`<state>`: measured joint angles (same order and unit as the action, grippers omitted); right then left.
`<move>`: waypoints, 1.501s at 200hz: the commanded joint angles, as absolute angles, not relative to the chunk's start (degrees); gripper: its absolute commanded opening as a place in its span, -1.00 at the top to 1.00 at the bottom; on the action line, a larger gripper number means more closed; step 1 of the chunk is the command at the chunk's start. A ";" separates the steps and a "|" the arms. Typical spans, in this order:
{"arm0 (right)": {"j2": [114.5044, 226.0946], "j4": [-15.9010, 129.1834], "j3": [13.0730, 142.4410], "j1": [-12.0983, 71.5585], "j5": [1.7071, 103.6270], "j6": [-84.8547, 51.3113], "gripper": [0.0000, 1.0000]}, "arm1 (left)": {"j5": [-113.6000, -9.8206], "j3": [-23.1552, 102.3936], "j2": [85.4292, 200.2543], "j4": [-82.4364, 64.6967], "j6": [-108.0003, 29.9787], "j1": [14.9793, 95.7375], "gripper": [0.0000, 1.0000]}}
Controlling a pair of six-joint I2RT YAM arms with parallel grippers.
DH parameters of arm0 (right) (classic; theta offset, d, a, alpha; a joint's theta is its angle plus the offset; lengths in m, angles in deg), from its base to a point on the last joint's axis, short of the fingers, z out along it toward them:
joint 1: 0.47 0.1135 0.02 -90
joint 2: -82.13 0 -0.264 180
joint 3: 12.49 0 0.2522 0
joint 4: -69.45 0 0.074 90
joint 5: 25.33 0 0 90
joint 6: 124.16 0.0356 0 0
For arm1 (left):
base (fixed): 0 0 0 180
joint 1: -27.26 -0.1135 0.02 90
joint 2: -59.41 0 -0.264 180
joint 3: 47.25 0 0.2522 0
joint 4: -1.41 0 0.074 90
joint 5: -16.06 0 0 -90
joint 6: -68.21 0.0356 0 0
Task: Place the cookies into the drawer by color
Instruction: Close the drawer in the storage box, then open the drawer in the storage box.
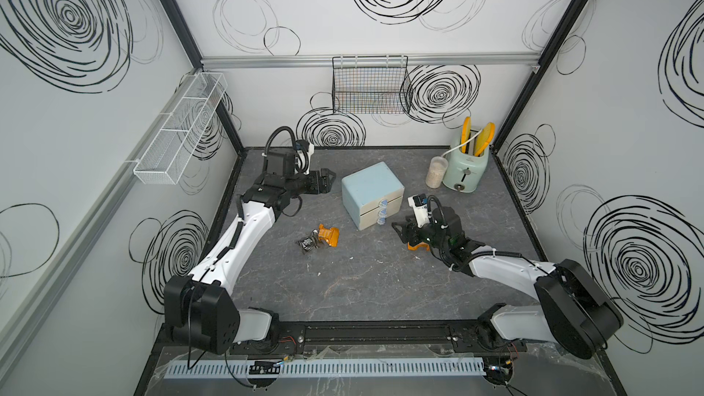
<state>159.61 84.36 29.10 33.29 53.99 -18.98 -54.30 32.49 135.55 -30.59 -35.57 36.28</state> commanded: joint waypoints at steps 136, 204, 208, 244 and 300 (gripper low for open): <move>174.48 106.50 31.05 39.25 65.65 -19.66 -0.07 | -48.82 21.27 129.31 -23.17 -37.90 28.09 -0.75; 178.76 106.78 34.31 39.34 65.07 -18.54 0.07 | -47.92 20.84 129.22 -22.94 -38.27 27.26 -0.74; 178.93 106.82 34.40 39.34 65.19 -18.53 0.08 | -47.92 20.83 129.14 -22.96 -38.27 27.26 -0.74; 180.08 108.19 34.69 39.61 66.23 -17.72 0.17 | -47.75 20.67 129.14 -22.90 -38.37 27.08 -0.74; 181.48 109.68 35.08 39.88 67.07 -16.51 0.27 | -47.66 20.66 129.33 -23.07 -38.24 27.00 -0.75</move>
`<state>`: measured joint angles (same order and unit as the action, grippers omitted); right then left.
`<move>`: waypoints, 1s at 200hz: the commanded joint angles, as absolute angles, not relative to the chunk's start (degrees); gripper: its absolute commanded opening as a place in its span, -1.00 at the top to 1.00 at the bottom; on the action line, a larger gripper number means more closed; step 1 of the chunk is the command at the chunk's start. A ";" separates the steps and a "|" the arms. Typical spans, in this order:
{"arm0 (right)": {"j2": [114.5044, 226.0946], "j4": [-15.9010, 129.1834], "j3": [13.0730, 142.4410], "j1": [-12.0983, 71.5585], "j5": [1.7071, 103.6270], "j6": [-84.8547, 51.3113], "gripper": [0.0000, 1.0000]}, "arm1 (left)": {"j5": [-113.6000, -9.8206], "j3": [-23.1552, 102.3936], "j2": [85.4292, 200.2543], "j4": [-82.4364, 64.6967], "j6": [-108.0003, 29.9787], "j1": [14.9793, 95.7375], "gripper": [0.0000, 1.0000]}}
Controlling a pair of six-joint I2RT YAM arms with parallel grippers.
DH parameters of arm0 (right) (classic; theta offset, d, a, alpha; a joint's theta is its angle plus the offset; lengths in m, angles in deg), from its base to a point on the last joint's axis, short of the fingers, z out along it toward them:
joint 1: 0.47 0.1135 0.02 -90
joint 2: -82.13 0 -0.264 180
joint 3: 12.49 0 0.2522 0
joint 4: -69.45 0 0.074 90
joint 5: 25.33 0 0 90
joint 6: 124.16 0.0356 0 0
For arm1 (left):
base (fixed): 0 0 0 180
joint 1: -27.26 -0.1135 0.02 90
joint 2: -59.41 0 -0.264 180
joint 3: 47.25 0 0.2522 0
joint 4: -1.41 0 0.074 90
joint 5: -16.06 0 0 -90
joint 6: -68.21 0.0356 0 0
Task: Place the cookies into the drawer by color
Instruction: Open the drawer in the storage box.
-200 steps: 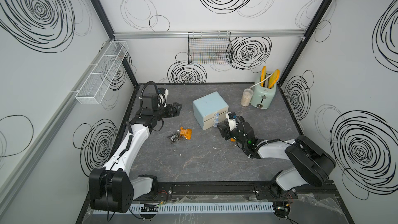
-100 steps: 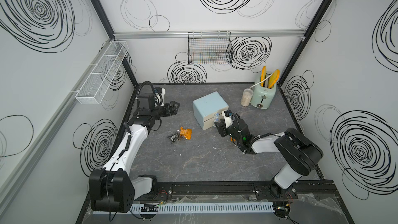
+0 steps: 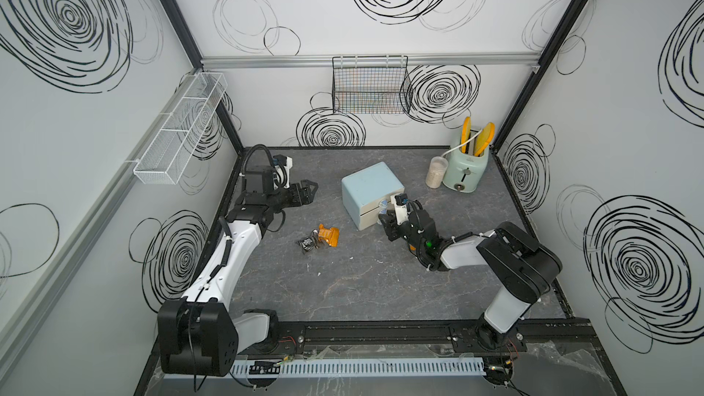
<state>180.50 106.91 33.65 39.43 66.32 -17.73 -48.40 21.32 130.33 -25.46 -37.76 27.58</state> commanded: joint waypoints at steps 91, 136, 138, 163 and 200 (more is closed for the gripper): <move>183.34 109.65 36.47 40.21 67.58 -15.17 0.27 | -47.40 20.74 129.68 -23.28 -38.21 26.42 -0.74; 182.23 108.44 35.91 40.88 68.73 -15.52 0.57 | -47.16 20.74 129.74 -23.32 -38.30 25.85 -0.74; 182.13 108.38 35.83 40.91 68.74 -15.57 0.58 | -47.14 20.74 129.77 -23.33 -38.31 25.79 -0.74; 180.64 107.54 34.92 41.35 69.46 -15.76 0.61 | -46.70 20.66 129.79 -23.17 -38.51 25.31 -0.74; 178.85 105.90 33.83 41.86 69.93 -15.70 0.61 | -46.34 20.66 129.72 -23.04 -38.59 24.80 -0.74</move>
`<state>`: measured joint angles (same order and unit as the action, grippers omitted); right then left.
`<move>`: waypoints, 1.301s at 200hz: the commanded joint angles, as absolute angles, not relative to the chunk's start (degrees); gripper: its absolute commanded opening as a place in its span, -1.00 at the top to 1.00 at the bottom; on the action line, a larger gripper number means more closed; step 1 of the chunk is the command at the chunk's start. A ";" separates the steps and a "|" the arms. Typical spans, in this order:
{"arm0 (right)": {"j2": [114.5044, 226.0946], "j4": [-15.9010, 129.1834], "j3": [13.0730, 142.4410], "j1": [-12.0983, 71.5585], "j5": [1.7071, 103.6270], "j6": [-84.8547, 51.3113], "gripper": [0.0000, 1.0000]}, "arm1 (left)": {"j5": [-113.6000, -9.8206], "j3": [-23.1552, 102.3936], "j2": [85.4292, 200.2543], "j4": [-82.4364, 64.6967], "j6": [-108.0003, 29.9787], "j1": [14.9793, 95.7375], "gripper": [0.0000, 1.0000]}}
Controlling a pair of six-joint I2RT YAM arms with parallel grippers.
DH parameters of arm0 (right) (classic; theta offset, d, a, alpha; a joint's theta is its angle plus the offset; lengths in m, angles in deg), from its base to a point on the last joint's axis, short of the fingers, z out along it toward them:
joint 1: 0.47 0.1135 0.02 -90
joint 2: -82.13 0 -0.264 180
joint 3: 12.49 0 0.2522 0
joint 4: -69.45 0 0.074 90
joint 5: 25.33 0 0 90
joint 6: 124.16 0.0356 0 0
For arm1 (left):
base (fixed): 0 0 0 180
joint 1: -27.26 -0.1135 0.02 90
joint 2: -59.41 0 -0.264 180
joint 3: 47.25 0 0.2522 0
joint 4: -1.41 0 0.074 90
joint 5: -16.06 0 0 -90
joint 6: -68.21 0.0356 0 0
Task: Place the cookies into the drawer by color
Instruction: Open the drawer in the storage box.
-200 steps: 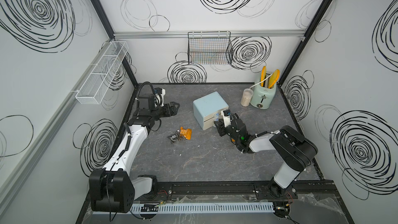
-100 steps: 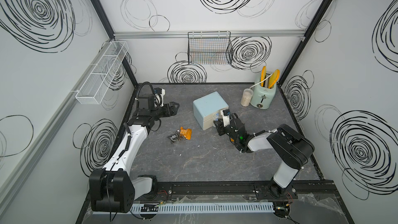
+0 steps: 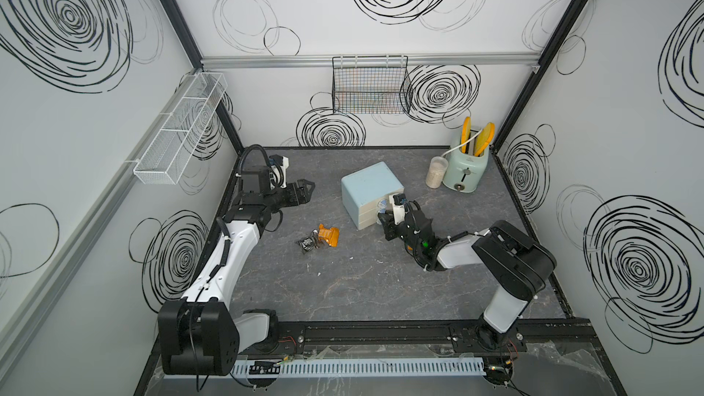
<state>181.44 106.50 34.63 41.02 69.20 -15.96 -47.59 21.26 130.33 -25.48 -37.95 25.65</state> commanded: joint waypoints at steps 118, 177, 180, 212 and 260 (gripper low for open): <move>172.25 102.67 27.06 43.88 70.02 -14.91 0.61 | -46.23 20.66 129.66 -23.06 -38.76 24.73 -0.74; 169.58 101.07 24.78 45.29 70.72 -15.25 0.61 | -46.09 20.55 129.55 -22.94 -38.97 24.80 -0.74; 169.54 101.06 24.68 45.38 70.78 -15.30 0.61 | -46.06 20.57 129.58 -22.98 -38.96 24.80 -0.75; 168.57 100.12 24.17 46.10 70.89 -15.61 0.61 | -45.90 20.67 129.61 -22.94 -38.99 24.74 -0.74; 167.40 99.30 22.79 47.07 71.01 -15.61 0.61 | -45.82 20.66 129.56 -23.04 -38.96 24.80 -0.74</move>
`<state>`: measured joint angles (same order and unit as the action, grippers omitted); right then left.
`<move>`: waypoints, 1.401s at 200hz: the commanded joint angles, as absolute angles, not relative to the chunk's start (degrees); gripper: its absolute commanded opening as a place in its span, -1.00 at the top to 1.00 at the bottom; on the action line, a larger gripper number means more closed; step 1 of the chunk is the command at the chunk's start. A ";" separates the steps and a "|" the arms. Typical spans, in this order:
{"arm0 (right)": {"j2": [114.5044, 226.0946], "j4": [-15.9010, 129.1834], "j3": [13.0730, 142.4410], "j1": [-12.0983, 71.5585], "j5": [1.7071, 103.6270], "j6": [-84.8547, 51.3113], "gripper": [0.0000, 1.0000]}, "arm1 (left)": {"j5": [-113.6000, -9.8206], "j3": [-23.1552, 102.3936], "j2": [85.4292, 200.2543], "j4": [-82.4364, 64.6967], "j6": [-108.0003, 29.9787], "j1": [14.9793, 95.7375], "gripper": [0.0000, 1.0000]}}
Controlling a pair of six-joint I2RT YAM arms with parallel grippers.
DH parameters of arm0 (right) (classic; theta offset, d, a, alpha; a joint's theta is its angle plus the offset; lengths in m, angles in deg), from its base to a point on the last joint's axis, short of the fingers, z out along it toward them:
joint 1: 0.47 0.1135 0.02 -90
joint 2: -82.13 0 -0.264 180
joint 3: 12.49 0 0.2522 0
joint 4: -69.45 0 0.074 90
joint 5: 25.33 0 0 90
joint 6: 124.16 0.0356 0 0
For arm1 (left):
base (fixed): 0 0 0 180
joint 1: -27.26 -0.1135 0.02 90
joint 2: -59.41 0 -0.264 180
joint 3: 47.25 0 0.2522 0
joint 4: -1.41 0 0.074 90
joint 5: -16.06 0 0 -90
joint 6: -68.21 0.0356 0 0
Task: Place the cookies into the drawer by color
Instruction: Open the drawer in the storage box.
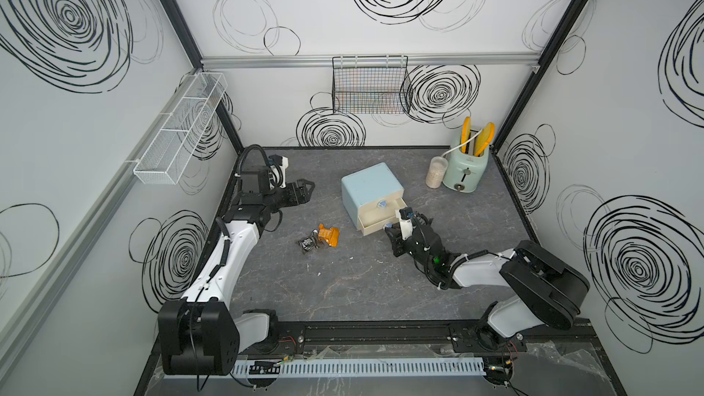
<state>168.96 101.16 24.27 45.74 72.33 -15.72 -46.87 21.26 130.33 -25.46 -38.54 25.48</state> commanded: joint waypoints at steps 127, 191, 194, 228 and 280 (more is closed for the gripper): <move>164.96 97.71 21.72 47.34 71.70 -15.87 0.44 | -45.81 20.64 129.77 -23.07 -38.93 24.80 -0.74; 166.03 96.75 24.71 47.43 74.20 -16.13 0.00 | -45.90 20.74 129.68 -23.12 -38.98 24.78 -0.74; 166.16 96.69 24.87 47.43 74.43 -16.09 0.00 | -45.86 20.79 129.70 -23.07 -39.01 24.80 -0.74; 167.88 96.64 26.61 47.43 76.32 -15.61 0.01 | -45.81 20.73 129.67 -23.16 -38.96 24.78 -0.74; 170.07 95.57 28.38 47.43 78.91 -14.16 0.15 | -45.81 20.74 129.55 -23.16 -38.95 24.71 -0.74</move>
<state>169.40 96.20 27.11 47.08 76.70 -15.39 -46.74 21.26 130.33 -25.46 -38.61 25.48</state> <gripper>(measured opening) 0.462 0.872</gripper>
